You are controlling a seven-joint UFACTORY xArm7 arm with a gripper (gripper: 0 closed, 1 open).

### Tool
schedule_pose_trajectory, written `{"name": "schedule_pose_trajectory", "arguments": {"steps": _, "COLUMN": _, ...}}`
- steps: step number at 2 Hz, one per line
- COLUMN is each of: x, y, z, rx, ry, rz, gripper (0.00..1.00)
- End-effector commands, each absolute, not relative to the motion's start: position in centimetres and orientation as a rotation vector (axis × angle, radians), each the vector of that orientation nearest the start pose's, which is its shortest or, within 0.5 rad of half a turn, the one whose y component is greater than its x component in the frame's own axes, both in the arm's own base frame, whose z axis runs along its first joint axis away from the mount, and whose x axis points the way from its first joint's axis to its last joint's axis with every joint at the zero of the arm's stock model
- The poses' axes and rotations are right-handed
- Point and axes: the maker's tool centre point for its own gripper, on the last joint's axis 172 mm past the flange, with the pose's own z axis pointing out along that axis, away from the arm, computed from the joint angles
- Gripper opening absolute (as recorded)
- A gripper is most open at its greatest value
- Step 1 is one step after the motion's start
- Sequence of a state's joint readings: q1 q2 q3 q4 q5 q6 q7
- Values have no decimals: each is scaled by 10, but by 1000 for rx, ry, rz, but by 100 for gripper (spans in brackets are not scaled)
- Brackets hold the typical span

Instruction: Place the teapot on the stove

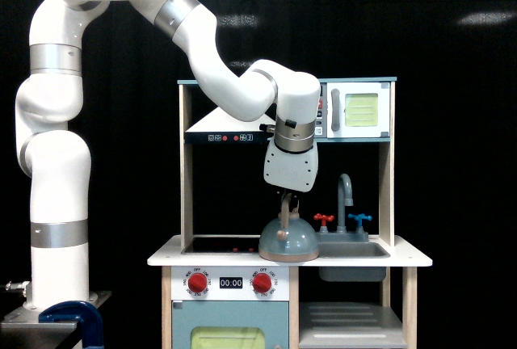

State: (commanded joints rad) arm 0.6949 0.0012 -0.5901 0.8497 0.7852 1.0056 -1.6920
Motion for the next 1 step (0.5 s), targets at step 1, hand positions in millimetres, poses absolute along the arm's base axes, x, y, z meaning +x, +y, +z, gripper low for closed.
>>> {"name": "schedule_pose_trajectory", "arguments": {"steps": 1, "x": 414, "y": 164, "z": 162, "rx": -2035, "ry": -1560, "rz": -452, "gripper": 0}}
